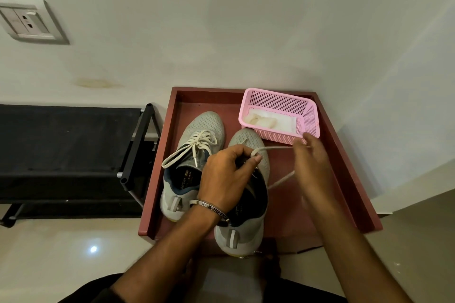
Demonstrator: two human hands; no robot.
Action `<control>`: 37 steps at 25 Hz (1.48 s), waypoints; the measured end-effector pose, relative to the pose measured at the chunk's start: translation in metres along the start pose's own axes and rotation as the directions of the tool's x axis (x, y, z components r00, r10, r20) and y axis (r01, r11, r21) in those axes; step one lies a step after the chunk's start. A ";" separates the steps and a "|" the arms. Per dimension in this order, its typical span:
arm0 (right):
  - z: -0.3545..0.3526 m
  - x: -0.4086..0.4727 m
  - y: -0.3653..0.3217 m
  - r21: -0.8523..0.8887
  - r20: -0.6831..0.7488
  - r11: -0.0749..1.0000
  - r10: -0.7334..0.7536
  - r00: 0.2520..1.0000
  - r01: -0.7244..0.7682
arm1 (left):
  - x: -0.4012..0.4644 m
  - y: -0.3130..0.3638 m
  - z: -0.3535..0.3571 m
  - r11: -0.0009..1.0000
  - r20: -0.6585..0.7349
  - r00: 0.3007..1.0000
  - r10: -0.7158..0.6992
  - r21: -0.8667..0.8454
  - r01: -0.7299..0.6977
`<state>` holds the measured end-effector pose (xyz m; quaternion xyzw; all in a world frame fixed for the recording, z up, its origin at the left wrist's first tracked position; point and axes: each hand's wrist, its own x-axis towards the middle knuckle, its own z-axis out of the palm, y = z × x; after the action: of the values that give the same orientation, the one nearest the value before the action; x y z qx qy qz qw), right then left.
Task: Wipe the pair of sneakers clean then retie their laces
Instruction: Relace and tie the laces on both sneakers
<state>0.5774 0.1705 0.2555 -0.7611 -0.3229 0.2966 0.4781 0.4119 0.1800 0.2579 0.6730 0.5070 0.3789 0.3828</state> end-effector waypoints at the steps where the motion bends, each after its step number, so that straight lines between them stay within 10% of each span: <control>1: 0.000 0.004 0.000 0.070 -0.063 0.993 0.096 0.993 -0.091 | -0.001 0.000 0.001 1.000 0.000 1.000 -0.001 0.012 0.001; 4: -0.002 0.001 -0.008 -0.027 -0.094 0.995 -0.094 0.991 0.092 | 0.000 0.003 0.003 0.999 -0.010 1.000 -0.013 0.041 0.013; 8: 0.015 -0.027 -0.022 0.229 0.533 0.869 -0.490 0.690 0.440 | -0.001 0.003 0.004 0.999 -0.025 1.000 -0.016 0.031 0.017; 12: 0.013 -0.014 -0.010 0.234 0.351 0.890 -0.452 0.820 0.390 | -0.001 0.003 0.002 1.000 -0.017 1.000 -0.022 -0.019 0.021; 16: 0.005 -0.014 -0.010 0.160 0.609 0.925 -0.368 0.703 0.345 | -0.001 0.001 0.001 0.999 -0.015 1.000 0.027 0.021 -0.027; 23: 0.003 -0.011 -0.006 -0.124 0.407 0.702 -0.609 0.681 0.702 | 0.001 -0.003 -0.002 0.997 -0.057 0.997 0.055 0.059 -0.051; 28: 0.002 -0.024 -0.023 0.200 0.383 0.952 -0.293 0.876 0.231 | 0.005 -0.006 -0.003 0.996 -0.056 0.998 -0.006 0.083 0.010; 30: -0.004 -0.029 -0.029 0.068 0.555 0.994 -0.107 0.825 0.083 | 0.005 -0.004 -0.004 0.998 -0.055 0.998 -0.026 0.056 0.029; 33: -0.007 -0.036 -0.025 -0.190 0.665 0.959 -0.031 0.746 0.209 | 0.006 -0.002 -0.006 0.999 -0.042 0.998 -0.050 -0.016 0.049; 37: -0.003 -0.035 -0.019 -0.352 0.444 0.771 -0.362 0.820 0.531 | 0.004 0.003 -0.010 0.996 0.027 0.999 -0.031 -0.080 0.033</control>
<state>0.5542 0.1482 0.2792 -0.6856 -0.6377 0.2180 0.2753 0.4053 0.1848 0.2650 0.6537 0.4971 0.3840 0.4220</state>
